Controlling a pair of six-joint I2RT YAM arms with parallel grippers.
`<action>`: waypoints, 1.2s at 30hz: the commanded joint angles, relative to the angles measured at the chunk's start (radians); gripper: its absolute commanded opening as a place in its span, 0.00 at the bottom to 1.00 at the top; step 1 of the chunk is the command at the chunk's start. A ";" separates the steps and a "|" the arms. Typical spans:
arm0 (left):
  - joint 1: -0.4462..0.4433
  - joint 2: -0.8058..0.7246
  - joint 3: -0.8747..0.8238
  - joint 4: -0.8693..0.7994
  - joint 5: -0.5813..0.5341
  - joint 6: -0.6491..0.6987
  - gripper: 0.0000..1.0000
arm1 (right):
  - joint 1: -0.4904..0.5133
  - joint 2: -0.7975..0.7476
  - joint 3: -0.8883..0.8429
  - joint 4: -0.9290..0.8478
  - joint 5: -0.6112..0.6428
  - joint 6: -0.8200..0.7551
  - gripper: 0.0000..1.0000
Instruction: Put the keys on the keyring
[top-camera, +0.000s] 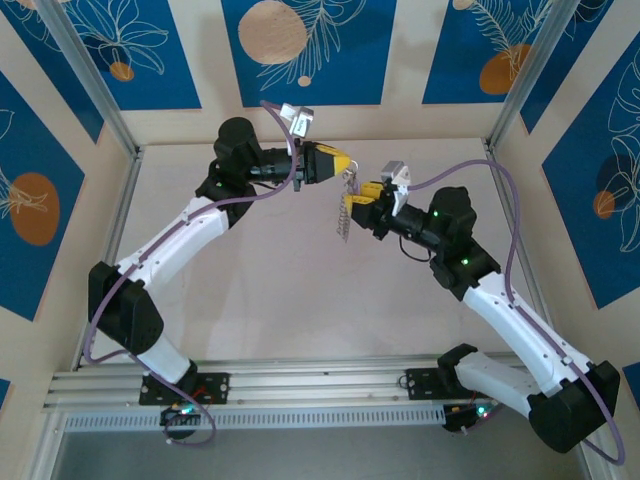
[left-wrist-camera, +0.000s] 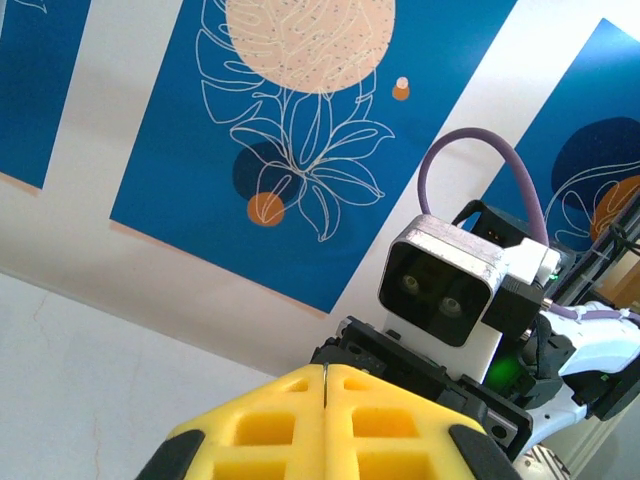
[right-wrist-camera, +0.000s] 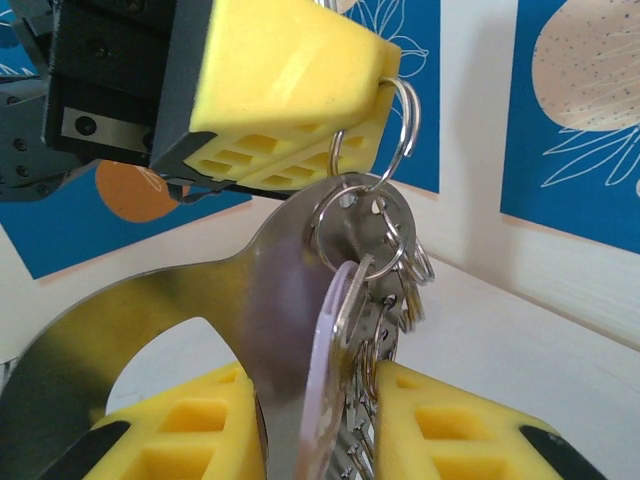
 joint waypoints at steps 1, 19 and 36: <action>-0.007 -0.028 0.034 0.014 0.012 0.008 0.00 | -0.006 -0.011 0.043 -0.005 -0.083 0.024 0.29; -0.008 -0.037 0.036 0.015 0.031 0.007 0.00 | -0.146 0.006 0.090 -0.151 -0.300 0.038 0.48; -0.009 -0.035 0.040 0.012 0.031 0.008 0.00 | -0.144 0.049 0.088 -0.036 -0.265 0.083 0.46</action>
